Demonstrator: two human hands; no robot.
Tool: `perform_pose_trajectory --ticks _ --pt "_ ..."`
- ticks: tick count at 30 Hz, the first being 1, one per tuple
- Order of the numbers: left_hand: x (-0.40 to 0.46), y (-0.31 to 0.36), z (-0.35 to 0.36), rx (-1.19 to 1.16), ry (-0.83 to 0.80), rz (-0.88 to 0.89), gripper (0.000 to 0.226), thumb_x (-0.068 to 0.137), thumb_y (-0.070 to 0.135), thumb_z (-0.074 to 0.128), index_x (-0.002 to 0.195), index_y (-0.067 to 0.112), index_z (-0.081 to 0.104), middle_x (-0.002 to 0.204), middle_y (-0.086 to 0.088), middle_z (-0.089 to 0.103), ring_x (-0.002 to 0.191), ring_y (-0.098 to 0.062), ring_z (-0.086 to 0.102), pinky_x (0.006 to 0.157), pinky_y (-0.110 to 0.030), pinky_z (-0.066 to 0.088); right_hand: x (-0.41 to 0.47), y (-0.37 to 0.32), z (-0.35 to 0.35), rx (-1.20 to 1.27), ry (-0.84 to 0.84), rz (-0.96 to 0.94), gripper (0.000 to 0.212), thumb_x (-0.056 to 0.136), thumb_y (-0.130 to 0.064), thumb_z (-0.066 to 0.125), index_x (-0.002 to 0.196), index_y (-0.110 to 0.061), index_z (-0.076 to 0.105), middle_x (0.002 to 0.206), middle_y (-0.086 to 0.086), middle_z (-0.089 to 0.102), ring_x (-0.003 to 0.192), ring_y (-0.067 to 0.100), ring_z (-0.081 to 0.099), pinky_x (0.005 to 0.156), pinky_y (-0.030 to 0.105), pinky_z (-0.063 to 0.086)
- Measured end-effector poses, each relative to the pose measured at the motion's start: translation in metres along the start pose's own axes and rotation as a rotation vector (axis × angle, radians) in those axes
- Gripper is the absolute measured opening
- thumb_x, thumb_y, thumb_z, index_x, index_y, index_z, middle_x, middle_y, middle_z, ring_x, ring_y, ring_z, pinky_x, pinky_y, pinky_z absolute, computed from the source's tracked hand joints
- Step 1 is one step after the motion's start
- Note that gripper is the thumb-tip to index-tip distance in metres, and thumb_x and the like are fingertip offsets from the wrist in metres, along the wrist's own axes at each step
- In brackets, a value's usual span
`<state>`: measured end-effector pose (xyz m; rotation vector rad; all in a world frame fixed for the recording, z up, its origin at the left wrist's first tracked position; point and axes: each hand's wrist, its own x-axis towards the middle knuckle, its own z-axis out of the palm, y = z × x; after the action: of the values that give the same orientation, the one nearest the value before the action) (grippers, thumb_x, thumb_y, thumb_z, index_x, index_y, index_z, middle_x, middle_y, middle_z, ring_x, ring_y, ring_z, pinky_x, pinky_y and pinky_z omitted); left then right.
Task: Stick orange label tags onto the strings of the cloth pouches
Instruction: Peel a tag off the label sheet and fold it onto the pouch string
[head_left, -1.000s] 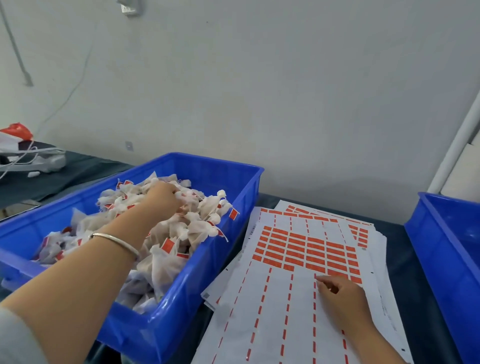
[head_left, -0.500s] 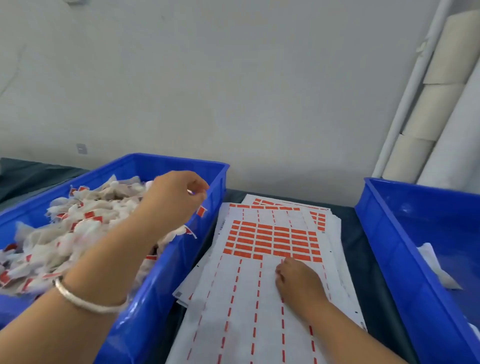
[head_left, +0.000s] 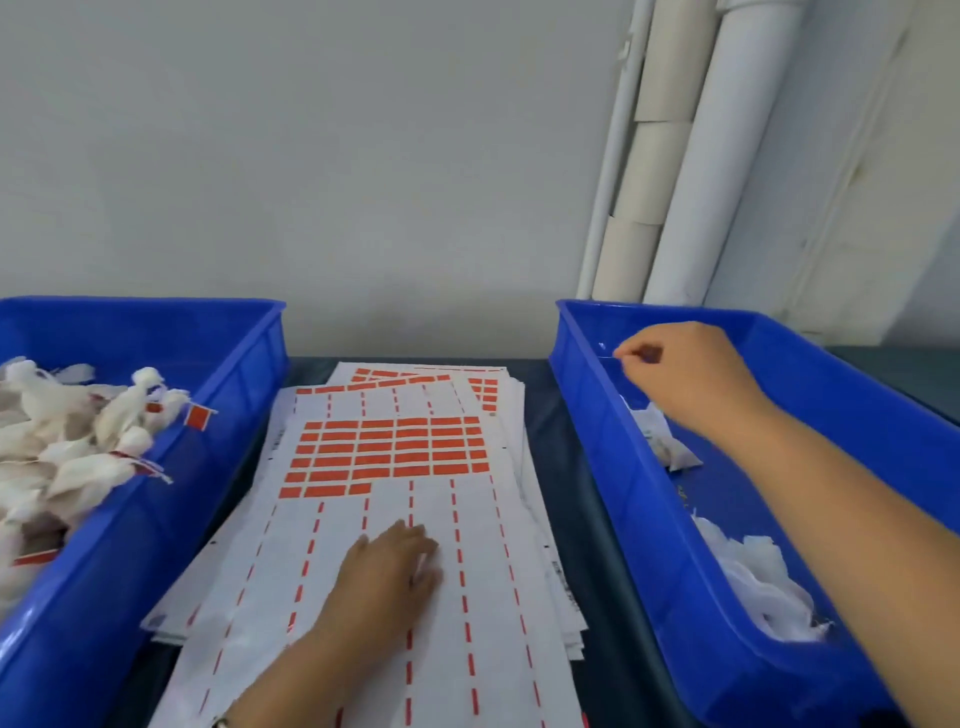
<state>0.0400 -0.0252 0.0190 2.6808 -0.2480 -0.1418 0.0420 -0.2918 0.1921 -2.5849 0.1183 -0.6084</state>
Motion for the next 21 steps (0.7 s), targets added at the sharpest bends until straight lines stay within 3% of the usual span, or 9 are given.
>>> perform_pose_trajectory --ticks 3,9,11,13,15,21 --pt "0.003 -0.001 0.019 0.098 0.071 0.069 0.043 0.093 0.051 0.036 0.134 0.04 0.041 0.148 0.019 0.029 0.139 -0.007 0.022 0.114 -0.037 0.005 0.019 0.047 -0.003 -0.144 -0.102 0.152 0.022 0.09 -0.009 0.052 0.1 -0.009 0.072 0.106 0.003 0.07 0.093 0.023 0.063 0.08 0.038 0.052" --pt "0.004 -0.006 0.027 0.137 0.127 0.083 0.045 0.093 0.054 0.032 0.136 0.042 0.038 0.148 0.021 0.028 0.139 -0.004 0.021 0.111 -0.033 0.002 0.039 0.108 0.029 -0.292 -0.322 0.363 0.029 0.094 -0.011 0.049 0.111 0.007 0.064 0.12 0.022 0.063 0.109 0.037 0.059 0.091 0.047 0.051" --pt "0.004 -0.006 0.027 0.144 0.127 0.079 0.046 0.092 0.055 0.032 0.136 0.043 0.038 0.148 0.022 0.028 0.138 -0.002 0.021 0.113 -0.033 0.004 0.044 0.116 0.039 -0.293 -0.343 0.378 0.027 0.094 -0.013 0.05 0.1 0.008 0.066 0.098 0.023 0.067 0.088 0.036 0.063 0.074 0.04 0.054" --pt "0.005 -0.006 0.028 0.145 0.127 0.075 0.045 0.092 0.055 0.033 0.135 0.043 0.039 0.147 0.023 0.028 0.138 -0.001 0.021 0.113 -0.033 0.005 0.046 0.118 0.05 -0.35 -0.325 0.414 0.03 0.094 -0.017 0.052 0.07 0.0 0.056 0.068 0.012 0.051 0.06 0.025 0.047 0.053 0.03 0.038" --pt "0.007 -0.006 0.028 0.148 0.131 0.066 0.045 0.092 0.056 0.032 0.134 0.044 0.039 0.147 0.024 0.028 0.138 0.0 0.021 0.113 -0.032 0.005 0.048 0.121 0.061 -0.426 -0.328 0.48 0.03 0.092 -0.019 0.055 0.066 -0.009 0.042 0.067 0.006 0.044 0.058 0.02 0.042 0.05 0.027 0.032" --pt "0.01 -0.006 0.033 0.148 0.154 0.034 0.045 0.09 0.059 0.033 0.132 0.045 0.041 0.145 0.027 0.029 0.137 0.002 0.021 0.112 -0.03 0.003 0.049 0.146 0.078 -0.441 -0.304 0.611 0.029 0.087 -0.018 0.058 0.065 -0.01 0.041 0.066 0.005 0.044 0.054 0.02 0.039 0.046 0.025 0.027"
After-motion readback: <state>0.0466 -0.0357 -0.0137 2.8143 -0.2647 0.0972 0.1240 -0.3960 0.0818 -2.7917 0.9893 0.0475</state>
